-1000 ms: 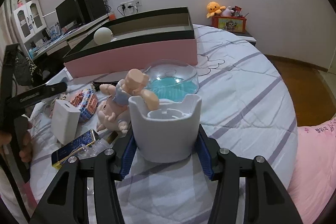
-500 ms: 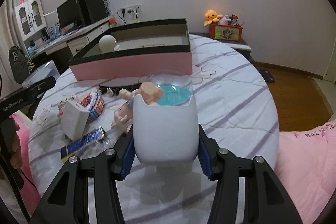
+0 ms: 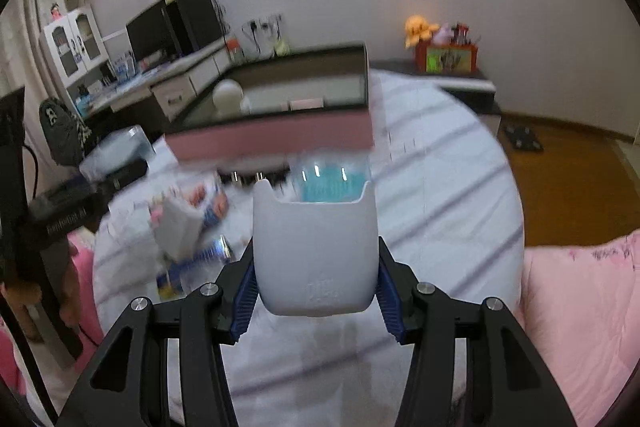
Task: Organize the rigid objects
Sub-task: 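Carry both items over the pink box, lower them in, open both tools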
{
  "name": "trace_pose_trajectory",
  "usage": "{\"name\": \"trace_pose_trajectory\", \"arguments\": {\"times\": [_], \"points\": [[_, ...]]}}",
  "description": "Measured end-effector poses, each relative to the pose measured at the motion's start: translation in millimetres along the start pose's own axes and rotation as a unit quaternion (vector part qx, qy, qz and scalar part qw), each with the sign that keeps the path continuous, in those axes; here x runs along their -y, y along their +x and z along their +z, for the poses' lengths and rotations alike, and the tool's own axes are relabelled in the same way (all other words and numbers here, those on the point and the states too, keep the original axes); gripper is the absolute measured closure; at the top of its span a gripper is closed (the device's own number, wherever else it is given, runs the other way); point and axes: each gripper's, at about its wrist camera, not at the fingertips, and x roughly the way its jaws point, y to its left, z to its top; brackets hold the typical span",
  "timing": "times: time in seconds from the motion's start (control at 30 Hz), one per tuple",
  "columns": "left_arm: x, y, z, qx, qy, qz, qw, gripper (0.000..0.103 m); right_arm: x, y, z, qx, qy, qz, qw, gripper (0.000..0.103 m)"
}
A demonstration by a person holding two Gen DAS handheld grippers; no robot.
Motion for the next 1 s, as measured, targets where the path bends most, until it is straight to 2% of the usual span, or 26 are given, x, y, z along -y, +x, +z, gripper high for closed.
{"name": "trace_pose_trajectory", "arguments": {"times": [0.27, 0.53, 0.63, 0.73, 0.9, 1.0], "points": [[13, 18, 37, 0.008, 0.017, -0.002, 0.9998, 0.009, -30, 17, 57, 0.067, -0.024, 0.009, 0.997, 0.05], [8, 62, 101, 0.014, 0.043, 0.027, 0.9986, 0.009, -46, 45, 123, 0.092, -0.05, 0.004, 0.994, 0.05], [3, 96, 127, -0.008, 0.051, 0.039, 0.9979, 0.009, -41, 70, 153, 0.08, -0.046, 0.004, 0.996, 0.05], [0, 129, 143, -0.034, 0.057, 0.058, 0.9961, 0.009, -32, 111, 180, 0.049, -0.033, -0.002, 0.998, 0.05], [1, 184, 150, -0.096, 0.066, 0.069, 0.9908, 0.009, -12, 162, 192, -0.001, 0.001, -0.002, 1.0, 0.05], [2, 204, 146, -0.114, 0.071, 0.07, 0.9884, 0.009, -2, 189, 191, -0.035, 0.008, -0.007, 0.999, 0.049]]}}
